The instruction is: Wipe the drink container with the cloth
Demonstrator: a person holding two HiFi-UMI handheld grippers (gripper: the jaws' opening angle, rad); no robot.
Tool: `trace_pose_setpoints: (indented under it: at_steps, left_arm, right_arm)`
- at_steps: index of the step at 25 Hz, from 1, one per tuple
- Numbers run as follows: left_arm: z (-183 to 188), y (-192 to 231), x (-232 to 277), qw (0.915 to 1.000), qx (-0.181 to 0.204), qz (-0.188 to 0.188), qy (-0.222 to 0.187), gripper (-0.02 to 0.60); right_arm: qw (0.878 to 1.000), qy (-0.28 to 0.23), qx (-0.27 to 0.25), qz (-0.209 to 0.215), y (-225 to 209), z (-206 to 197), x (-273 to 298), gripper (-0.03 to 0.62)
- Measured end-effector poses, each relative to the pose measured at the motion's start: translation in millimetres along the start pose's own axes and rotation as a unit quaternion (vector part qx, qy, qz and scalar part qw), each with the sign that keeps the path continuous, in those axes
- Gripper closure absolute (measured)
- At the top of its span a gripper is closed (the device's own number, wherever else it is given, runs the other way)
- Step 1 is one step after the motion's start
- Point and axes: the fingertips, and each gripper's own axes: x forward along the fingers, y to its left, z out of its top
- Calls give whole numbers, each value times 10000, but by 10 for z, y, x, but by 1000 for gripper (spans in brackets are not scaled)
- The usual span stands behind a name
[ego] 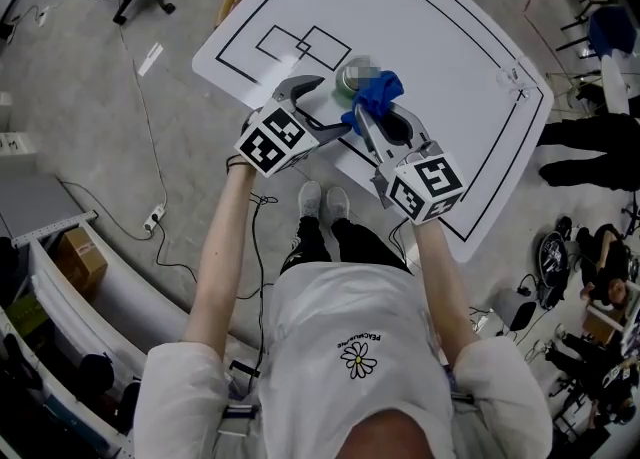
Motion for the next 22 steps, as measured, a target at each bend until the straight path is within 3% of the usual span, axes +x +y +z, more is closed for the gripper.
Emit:
trace_pose_setpoints:
  at_steps: [7,22]
  left_arm:
    - [42,29,254,9995,44,-294,43,192]
    - [-46,-118,189,9994,54,-280,217,192]
  right_arm:
    - [9999,37,-22,-94,-91,-5,-16,551]
    - [9999,65,-3,-140,-114,-21,-11,551]
